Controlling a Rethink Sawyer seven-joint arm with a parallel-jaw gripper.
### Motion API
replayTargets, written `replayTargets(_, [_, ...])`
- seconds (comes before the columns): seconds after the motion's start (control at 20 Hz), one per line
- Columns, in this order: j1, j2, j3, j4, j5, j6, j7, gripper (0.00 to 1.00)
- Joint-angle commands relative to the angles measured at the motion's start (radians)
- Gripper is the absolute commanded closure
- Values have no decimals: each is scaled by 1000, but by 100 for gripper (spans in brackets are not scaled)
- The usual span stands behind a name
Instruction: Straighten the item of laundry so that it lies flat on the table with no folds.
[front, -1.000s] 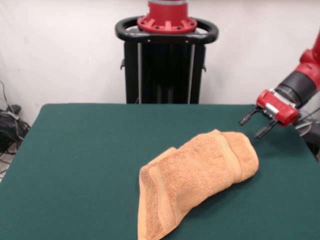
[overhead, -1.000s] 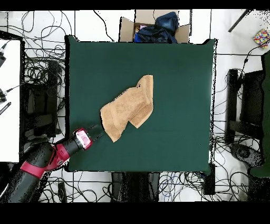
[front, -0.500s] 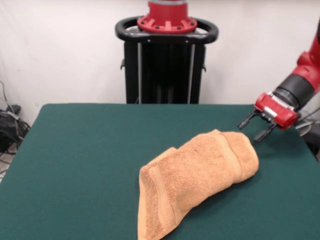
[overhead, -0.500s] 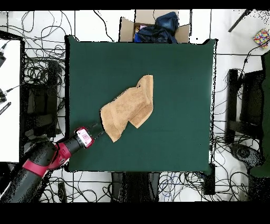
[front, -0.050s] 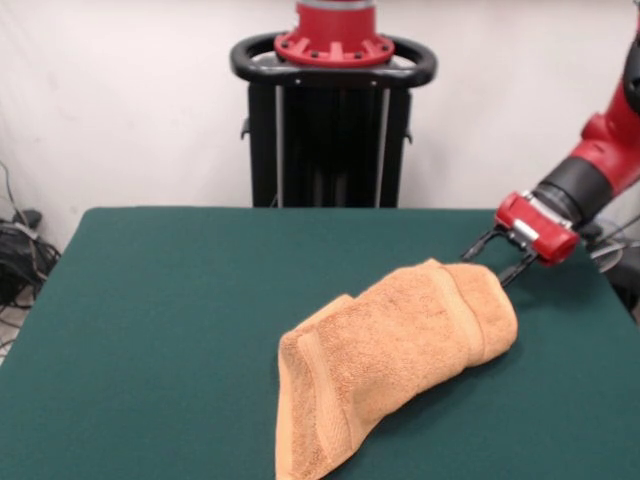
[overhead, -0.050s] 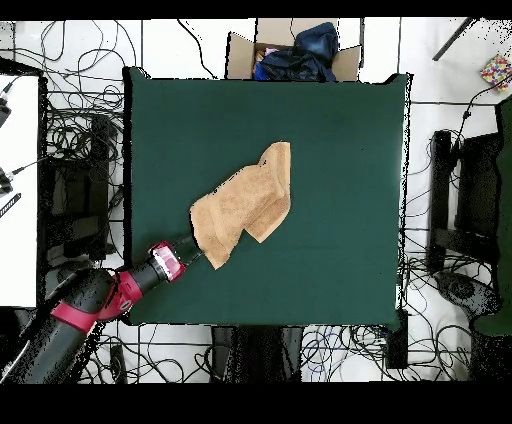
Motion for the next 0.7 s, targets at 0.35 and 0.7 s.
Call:
replayTargets(0.35, [-17, 140, 80, -190, 82, 23, 147, 0])
replayTargets(0.7, [-39, 148, 51, -194, 52, -31, 106, 0])
